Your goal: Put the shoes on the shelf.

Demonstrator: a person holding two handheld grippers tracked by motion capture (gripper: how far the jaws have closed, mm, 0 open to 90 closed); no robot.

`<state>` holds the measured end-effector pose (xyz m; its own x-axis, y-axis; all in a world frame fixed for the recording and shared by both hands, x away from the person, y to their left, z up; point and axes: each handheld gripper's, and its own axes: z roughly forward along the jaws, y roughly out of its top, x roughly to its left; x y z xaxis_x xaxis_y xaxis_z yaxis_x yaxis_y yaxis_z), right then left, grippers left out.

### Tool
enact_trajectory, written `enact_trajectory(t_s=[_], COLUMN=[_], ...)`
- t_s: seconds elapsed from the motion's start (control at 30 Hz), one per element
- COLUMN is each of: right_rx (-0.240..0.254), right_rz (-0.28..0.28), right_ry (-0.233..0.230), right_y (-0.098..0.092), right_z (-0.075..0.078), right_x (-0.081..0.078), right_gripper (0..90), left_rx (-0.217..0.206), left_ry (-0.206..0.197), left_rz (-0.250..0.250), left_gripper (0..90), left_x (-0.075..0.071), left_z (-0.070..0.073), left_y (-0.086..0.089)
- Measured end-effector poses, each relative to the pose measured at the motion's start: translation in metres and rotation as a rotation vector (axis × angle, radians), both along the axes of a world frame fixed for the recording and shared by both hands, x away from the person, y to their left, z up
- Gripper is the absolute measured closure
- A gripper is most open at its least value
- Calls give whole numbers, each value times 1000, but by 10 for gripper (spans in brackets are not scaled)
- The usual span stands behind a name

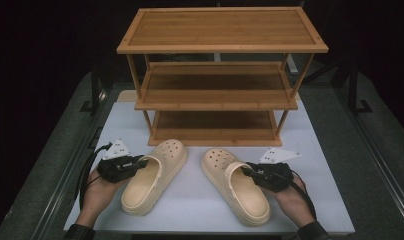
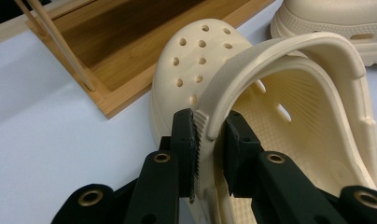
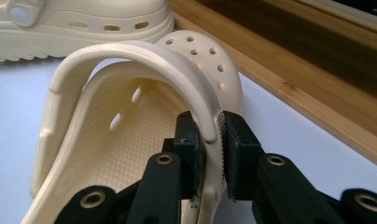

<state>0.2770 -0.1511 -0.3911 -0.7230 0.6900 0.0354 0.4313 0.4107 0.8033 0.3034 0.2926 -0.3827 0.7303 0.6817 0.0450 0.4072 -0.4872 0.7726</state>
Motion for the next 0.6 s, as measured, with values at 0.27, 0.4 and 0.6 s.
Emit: enact_trajectory(t_s=[0.27,0.4,0.6], right_rx=[19,31,38], right_rz=[-50,-64,-82], right_ry=[-24,-36,-45], right_y=[-14,-17,-19], right_z=[10,16,21], right_x=[8,18,36], right_gripper=[770,770,770], left_rx=[-21,-26,-49], left_ry=[-11,-15,-25], left_rz=[-6,-13,-5], left_gripper=[762,763,763], left_x=[1,8,21], left_z=[9,11,16], left_y=[-15,-27,-38])
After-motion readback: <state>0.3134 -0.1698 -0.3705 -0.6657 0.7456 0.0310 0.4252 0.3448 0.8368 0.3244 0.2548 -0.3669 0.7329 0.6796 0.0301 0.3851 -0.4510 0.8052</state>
